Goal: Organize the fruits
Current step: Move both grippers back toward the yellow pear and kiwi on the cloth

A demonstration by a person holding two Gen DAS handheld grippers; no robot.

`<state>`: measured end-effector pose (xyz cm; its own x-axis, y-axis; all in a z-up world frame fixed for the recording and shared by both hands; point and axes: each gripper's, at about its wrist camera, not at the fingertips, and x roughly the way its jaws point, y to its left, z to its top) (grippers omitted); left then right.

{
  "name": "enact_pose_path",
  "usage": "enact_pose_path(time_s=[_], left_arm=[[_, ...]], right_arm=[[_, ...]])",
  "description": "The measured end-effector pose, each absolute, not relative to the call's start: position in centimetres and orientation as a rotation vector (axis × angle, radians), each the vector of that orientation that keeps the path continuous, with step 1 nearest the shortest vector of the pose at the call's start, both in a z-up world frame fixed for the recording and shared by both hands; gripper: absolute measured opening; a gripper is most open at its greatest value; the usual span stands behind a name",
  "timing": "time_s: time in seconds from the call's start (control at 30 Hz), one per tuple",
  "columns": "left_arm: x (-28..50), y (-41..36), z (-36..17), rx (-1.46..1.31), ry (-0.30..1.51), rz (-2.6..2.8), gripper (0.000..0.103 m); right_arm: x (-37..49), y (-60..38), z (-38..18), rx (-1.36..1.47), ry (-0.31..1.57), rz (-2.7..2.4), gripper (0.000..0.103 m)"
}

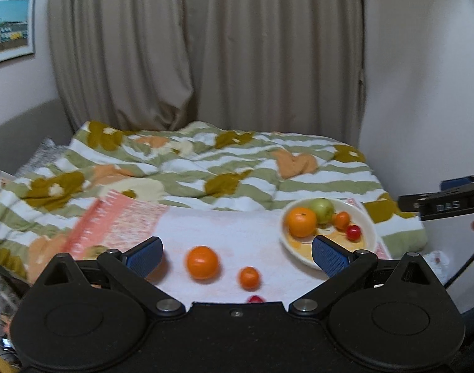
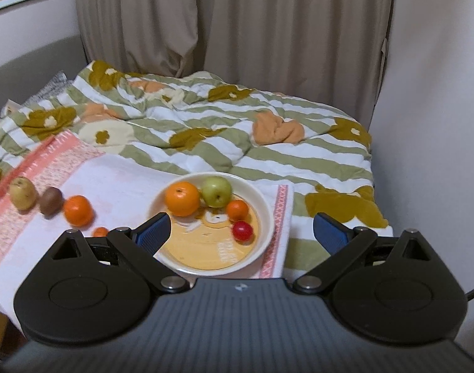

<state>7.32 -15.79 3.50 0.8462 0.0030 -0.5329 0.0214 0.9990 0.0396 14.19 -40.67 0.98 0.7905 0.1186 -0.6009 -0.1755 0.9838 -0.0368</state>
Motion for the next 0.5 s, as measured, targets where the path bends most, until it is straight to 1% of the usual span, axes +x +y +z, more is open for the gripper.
enact_pose_path(time_s=[0.3,0.5], left_arm=[[5.5,-8.1,4.8,0.024,0.514,0.066,0.103],[6.3,-2.1,4.9,0.011,0.513,0.056,0.103]], right_arm=[[12.0,-36.4,2.7,-0.048,0.634,0.156,0.103],[11.2,-32.0,2.9,-0.015,0.63,0.103,0.103]])
